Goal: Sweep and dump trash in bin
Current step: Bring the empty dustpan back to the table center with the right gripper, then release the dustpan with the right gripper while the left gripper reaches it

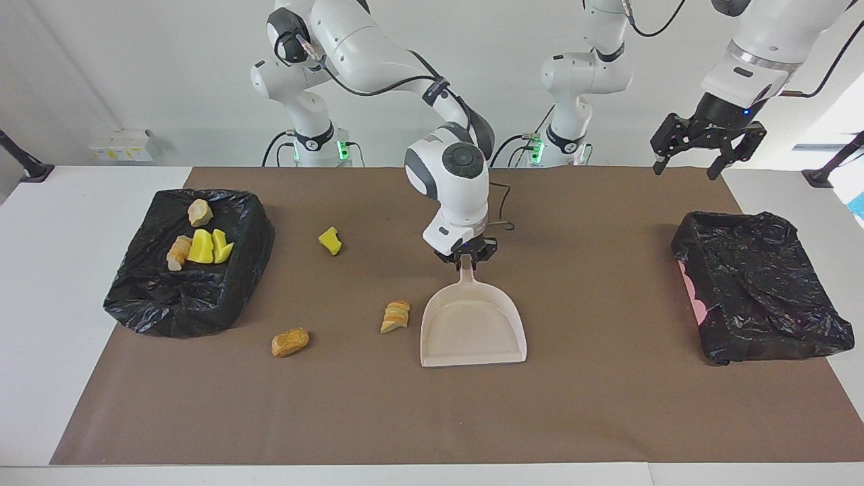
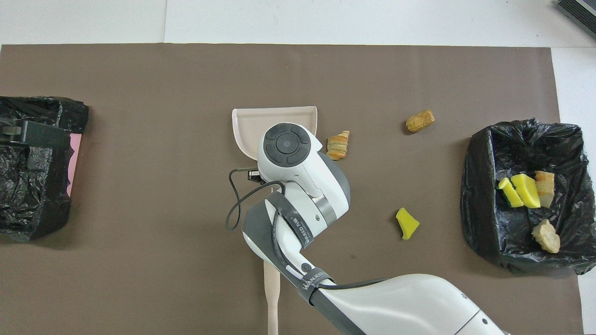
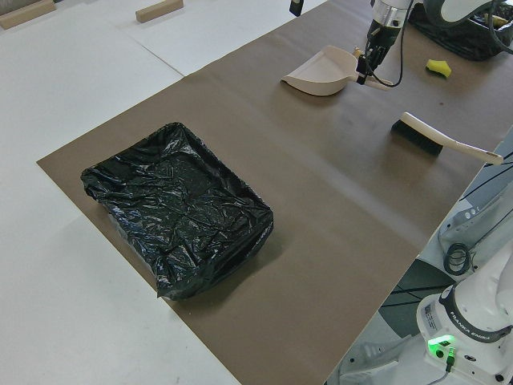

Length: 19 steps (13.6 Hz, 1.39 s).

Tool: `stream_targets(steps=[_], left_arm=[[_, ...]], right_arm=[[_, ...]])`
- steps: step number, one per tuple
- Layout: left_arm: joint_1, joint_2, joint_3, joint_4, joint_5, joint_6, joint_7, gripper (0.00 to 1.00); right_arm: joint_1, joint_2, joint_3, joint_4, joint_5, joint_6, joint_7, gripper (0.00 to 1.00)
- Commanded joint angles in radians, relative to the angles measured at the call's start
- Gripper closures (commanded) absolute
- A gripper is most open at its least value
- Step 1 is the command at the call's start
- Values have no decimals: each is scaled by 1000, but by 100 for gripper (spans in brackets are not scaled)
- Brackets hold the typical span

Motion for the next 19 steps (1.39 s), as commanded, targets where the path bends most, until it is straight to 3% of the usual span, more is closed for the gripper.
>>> stream_targets(steps=[1,4,8,12,14,17,19], left_arm=[[-12,-6,-2,0,17,-6,2,0],[-12,-3,-31,-16,17,9,-1,0],[-12,13,-106,-97,20,128,-66,0],[-10,13,-221,-255,31,305,-194,0],[-12,19,-284,-324,36,383,-252,0],[-12,37,-366,-421,68,518,-369,0],[-24,106,-419,-421,144,540,-439,0]], right_arm=[[-25,-35,1,9,-17,-19,3,0],[-65,-99,1,-2,-15,-91,-46,0],[-163,-184,1,-2,-14,-239,-249,0],[-240,-251,2,-20,-11,-306,-296,0],[-213,-328,7,-145,-3,-287,-278,0],[-159,-460,7,-395,0,-112,-237,0],[-119,-538,8,-533,3,-24,-185,0]])
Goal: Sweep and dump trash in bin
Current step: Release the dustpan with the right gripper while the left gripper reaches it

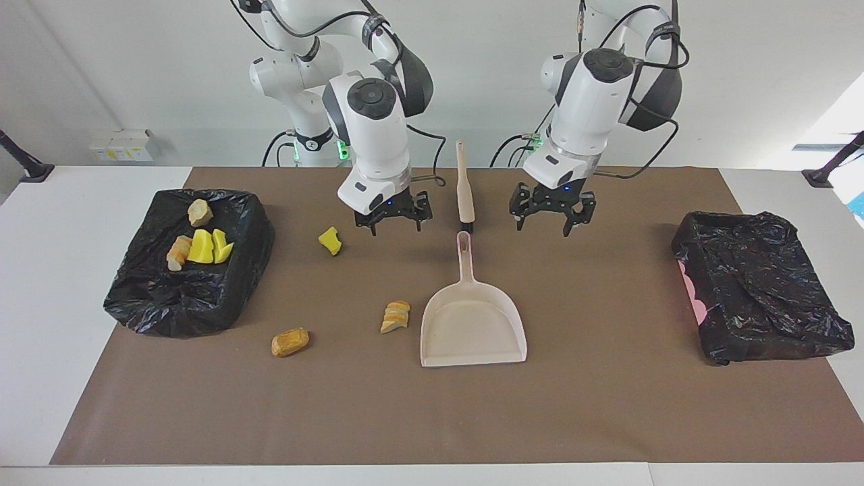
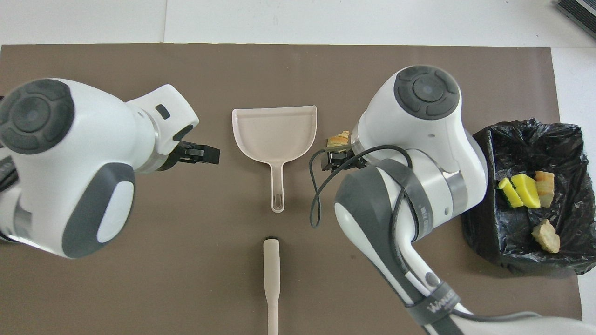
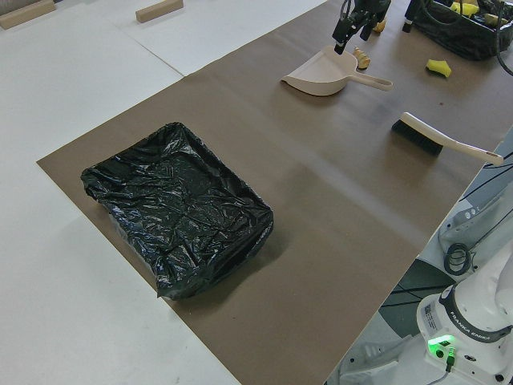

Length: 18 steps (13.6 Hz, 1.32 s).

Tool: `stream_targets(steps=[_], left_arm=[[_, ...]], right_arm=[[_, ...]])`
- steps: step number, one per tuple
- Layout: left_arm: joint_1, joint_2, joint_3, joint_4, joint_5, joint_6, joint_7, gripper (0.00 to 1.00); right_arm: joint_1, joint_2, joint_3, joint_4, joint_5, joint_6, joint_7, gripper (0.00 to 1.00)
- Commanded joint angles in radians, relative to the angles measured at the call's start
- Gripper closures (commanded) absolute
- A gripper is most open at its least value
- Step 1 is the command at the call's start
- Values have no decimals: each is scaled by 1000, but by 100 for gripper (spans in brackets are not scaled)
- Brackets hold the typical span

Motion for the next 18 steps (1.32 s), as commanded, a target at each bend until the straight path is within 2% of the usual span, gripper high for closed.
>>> stream_targets(steps=[1,2,6,9,15,16,18], left_arm=[[-11,85,-63,-19,128,87,-151,0],[-11,120,-86,-17,162,136,-225,0],[-28,246,-140,0,300,195,-411,0],[-28,263,-169,-3,303,240,-453,0],[-40,302,-210,-23,300,243,-453,1],[-40,302,-210,-20,298,238,-453,6],[-40,299,-209,-22,302,223,-454,29]], right_arm=[[40,-162,5,-242,5,104,50,0],[60,-191,5,-283,7,111,57,0],[139,-294,7,-441,7,176,146,0],[236,-280,8,-477,7,251,296,0],[400,-246,8,-477,5,257,505,0],[425,-236,8,-477,4,262,525,0],[469,-187,10,-475,4,317,583,0]])
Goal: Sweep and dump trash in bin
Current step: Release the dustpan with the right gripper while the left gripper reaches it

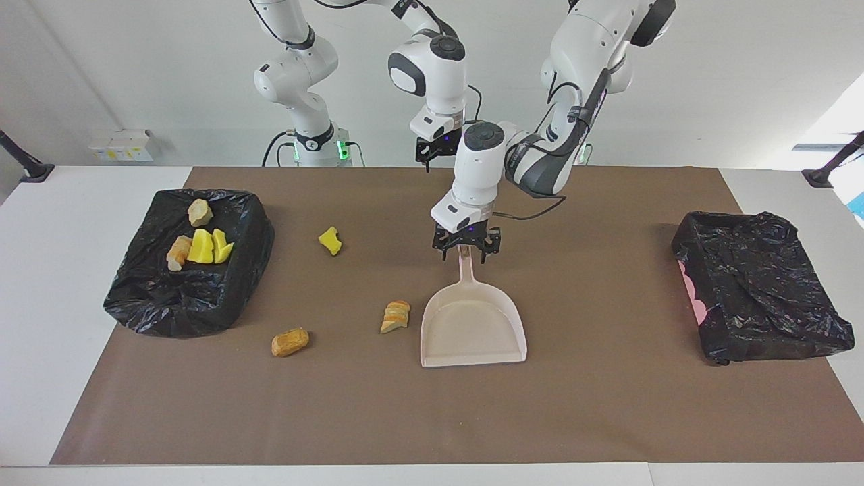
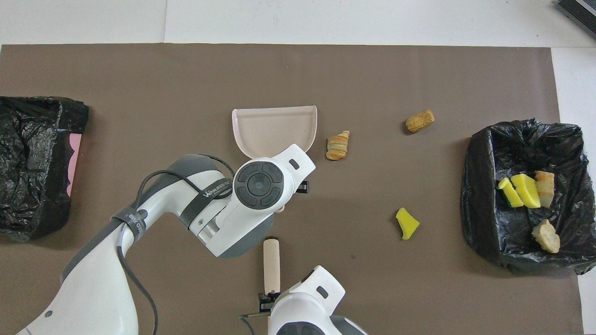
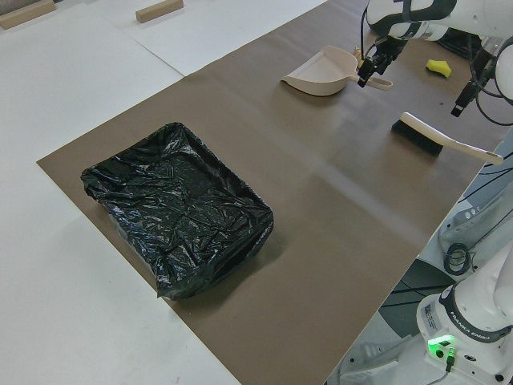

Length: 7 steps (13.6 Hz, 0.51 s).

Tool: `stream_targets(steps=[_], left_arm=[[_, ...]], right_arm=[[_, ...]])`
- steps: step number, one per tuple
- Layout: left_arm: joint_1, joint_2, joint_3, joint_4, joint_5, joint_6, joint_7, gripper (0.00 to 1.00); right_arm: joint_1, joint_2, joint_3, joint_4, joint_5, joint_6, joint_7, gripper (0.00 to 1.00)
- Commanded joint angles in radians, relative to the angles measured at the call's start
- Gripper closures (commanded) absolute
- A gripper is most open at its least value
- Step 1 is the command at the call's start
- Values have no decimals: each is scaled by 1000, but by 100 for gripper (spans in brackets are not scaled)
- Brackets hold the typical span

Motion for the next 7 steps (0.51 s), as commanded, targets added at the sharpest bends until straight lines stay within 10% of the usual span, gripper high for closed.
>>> stream_targets(steps=[1,7], left_arm=[[-12,-5,7,-4,24,-38,-20,45],[0,-15,7,18,25,-90,-8,100]], right_arm=[[44,63,0,-4,1,77,69,0],[110,125,0,5,4,62,94,0]])
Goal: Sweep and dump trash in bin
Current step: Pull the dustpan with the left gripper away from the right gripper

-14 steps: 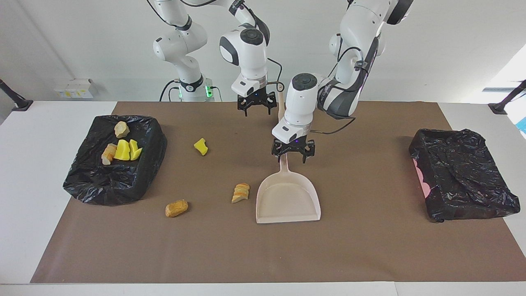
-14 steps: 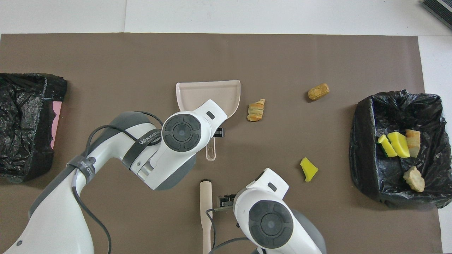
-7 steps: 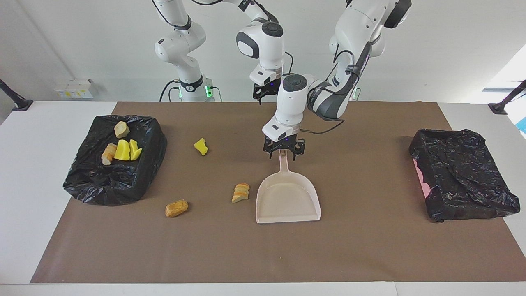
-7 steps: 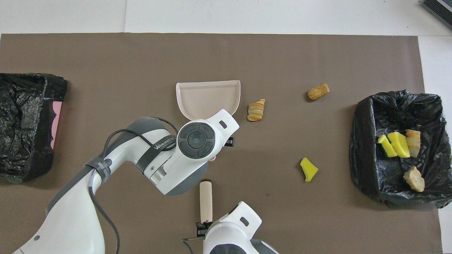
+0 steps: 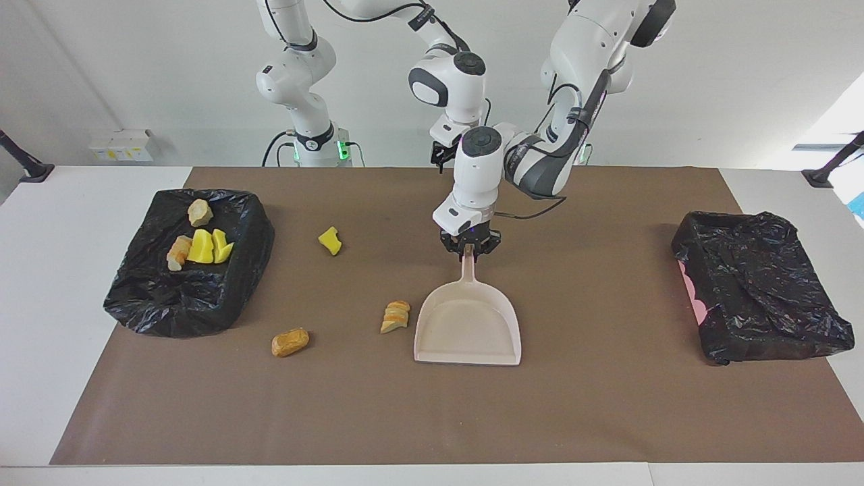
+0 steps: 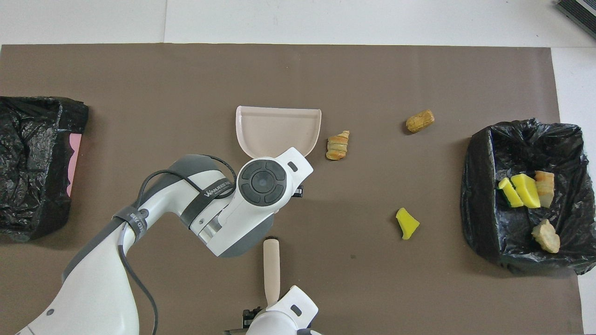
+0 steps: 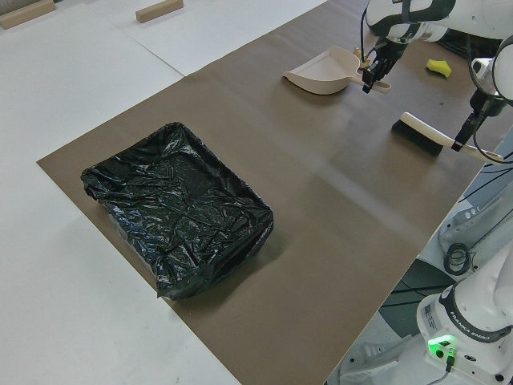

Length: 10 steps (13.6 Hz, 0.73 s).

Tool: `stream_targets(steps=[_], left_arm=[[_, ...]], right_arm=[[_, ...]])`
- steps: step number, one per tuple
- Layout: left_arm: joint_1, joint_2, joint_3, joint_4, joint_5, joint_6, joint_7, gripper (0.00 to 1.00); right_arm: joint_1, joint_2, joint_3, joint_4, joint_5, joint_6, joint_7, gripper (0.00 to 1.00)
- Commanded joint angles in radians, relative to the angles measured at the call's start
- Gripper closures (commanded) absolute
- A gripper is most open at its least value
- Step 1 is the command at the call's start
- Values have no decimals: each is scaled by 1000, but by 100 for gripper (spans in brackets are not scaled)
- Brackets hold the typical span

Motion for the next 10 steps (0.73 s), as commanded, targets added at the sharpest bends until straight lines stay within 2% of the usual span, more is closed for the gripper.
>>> stream_targets(steps=[1,3,5,8,10], left_arm=[[4,-27,6,28,25,-23,-2,100],[10,-46,9,26,23,-31,28,100],[22,-77,12,26,23,-71,155,100],[48,-111,27,25,20,-137,407,100],[66,-128,46,25,17,-152,581,100]], right_arm=[[8,7,-1,9,3,-1,16,0],[8,7,-1,9,4,-1,13,4],[8,5,-1,11,4,-1,18,24],[2,13,-1,25,4,-2,9,59],[-4,13,-1,38,6,-4,9,67]])
